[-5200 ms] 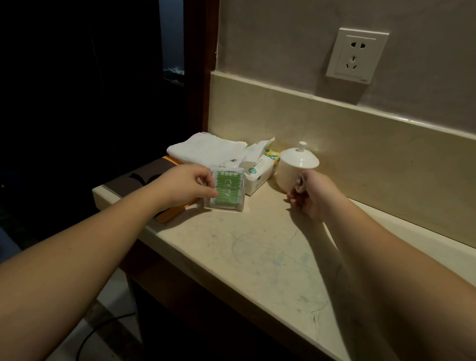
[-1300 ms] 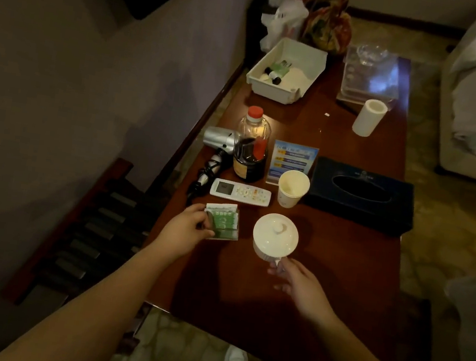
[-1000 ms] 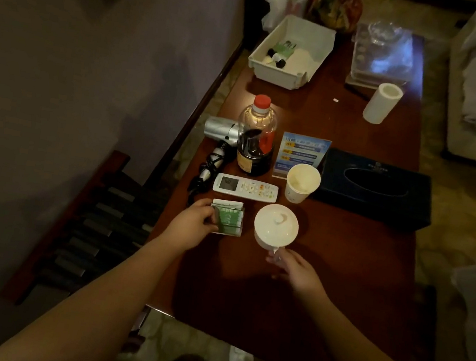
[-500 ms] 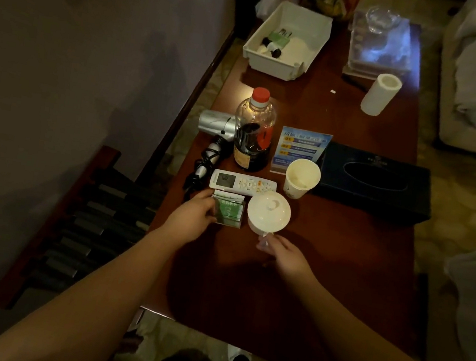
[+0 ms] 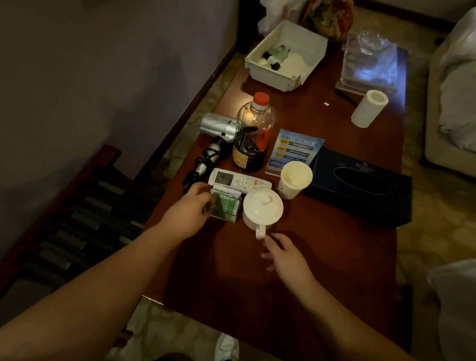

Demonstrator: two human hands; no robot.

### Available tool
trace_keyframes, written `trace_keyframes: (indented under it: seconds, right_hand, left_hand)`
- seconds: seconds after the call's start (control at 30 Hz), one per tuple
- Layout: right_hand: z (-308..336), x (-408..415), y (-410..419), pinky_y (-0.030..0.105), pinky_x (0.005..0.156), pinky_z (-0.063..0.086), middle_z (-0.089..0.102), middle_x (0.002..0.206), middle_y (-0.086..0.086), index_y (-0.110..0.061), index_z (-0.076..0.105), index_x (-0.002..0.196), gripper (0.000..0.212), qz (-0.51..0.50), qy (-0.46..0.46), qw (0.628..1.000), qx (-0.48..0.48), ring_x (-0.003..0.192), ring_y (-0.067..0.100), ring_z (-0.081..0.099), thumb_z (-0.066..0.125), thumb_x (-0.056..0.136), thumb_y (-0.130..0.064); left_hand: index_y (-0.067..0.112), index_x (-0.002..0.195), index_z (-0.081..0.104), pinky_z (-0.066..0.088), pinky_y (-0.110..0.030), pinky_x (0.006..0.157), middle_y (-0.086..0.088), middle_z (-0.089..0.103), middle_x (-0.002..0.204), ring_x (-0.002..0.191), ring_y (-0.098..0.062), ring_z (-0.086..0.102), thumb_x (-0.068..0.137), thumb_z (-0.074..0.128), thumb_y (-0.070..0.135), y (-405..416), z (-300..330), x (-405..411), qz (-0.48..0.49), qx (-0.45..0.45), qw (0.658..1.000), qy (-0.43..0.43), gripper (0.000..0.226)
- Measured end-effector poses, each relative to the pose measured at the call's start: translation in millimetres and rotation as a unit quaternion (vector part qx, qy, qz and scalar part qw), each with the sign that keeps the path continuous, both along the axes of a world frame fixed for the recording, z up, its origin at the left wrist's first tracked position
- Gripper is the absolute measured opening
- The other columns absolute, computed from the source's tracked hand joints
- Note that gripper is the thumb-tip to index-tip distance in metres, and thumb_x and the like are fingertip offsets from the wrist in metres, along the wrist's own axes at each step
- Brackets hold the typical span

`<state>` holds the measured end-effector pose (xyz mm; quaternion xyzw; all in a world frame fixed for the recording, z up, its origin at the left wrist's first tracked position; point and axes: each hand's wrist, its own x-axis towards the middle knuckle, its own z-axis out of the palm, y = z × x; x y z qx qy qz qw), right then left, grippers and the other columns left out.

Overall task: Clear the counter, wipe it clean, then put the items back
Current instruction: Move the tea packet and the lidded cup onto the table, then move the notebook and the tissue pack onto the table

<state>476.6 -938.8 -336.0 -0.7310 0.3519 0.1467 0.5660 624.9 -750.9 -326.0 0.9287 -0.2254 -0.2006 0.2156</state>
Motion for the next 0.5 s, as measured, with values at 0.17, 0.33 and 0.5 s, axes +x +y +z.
trace_keyframes:
  seconds: [0.17, 0.33, 0.5]
  right_hand:
    - [10.9, -23.3, -2.1, 0.023, 0.066, 0.047, 0.058, 0.104, -0.010, -0.024, 0.053, 0.125, 0.029, 0.026, 0.012, 0.999, -0.039, 0.093, 0.008, 0.060, 0.045, 0.099, -0.034]
    - [27.2, -57.3, -5.1, 0.027, 0.067, 0.047, 0.063, 0.095, -0.003, -0.024, 0.057, 0.116, 0.025, 0.097, 0.011, 0.990, -0.098, 0.089, 0.015, 0.062, 0.045, 0.098, -0.035]
    - [51.4, -97.3, -7.3, 0.033, 0.074, 0.049, 0.064, 0.099, 0.003, -0.022, 0.058, 0.111, 0.022, 0.205, 0.007, 0.966, -0.159, 0.091, 0.022, 0.063, 0.046, 0.098, -0.034]
  left_hand:
    - [0.017, 0.114, 0.062, 0.046, -0.022, 0.079, 0.008, 0.045, 0.129, 0.101, -0.008, 0.054, 0.093, 0.060, 0.023, 12.7, 18.3, -32.9, 0.066, -0.019, 0.998, -0.006, 0.022]
    - [0.018, 0.109, 0.063, 0.039, -0.019, 0.065, 0.006, 0.051, 0.113, 0.091, -0.008, 0.053, 0.094, 0.058, 0.034, 30.7, 32.5, -80.4, 0.119, -0.036, 0.992, 0.002, 0.022]
    - [0.021, 0.109, 0.062, 0.036, -0.018, 0.064, 0.007, 0.049, 0.110, 0.092, -0.007, 0.050, 0.094, 0.058, 0.039, 53.7, 54.7, -148.4, 0.164, -0.027, 0.986, 0.019, 0.024]
